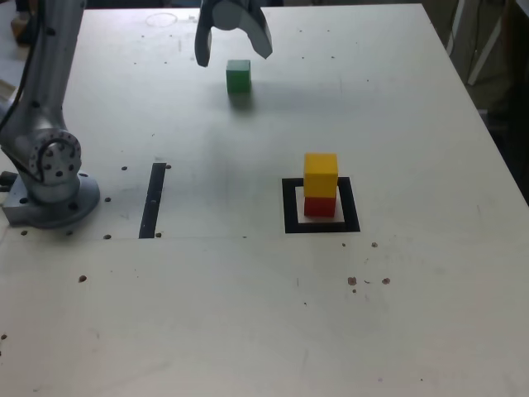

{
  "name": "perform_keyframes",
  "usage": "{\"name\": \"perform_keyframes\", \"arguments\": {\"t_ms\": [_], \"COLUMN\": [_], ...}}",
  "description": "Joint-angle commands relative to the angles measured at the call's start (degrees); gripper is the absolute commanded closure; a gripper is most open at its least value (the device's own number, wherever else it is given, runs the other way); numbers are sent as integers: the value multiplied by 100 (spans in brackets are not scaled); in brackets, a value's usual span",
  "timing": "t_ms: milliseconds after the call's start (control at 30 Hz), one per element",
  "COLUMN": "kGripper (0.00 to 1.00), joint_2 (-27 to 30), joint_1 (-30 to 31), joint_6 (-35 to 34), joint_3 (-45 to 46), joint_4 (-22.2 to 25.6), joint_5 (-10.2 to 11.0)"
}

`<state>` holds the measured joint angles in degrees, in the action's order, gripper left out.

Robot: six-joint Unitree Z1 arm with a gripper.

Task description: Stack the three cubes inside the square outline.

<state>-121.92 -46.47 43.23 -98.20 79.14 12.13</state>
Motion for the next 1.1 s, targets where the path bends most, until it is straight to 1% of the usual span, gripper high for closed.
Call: {"name": "perform_keyframes", "arguments": {"t_ms": [0,233,400,567,733,900,1000,1067], "kGripper": [4,7,12,19,35,55,65,68], "joint_2": [-140,-462,-702,-797,-845,-872,-878,-881], "joint_1": [-29,-55,-55,-55,-55,-55,-54,-53], "joint_6": [20,36,35,23,-15,-70,-51,-31], "joint_3": [-66,-246,-380,-481,-495,-450,-439,-435], "joint_4": [-10,-40,-37,15,56,39,-17,-46], "joint_5": [-4,-10,16,69,175,287,307,295]}}
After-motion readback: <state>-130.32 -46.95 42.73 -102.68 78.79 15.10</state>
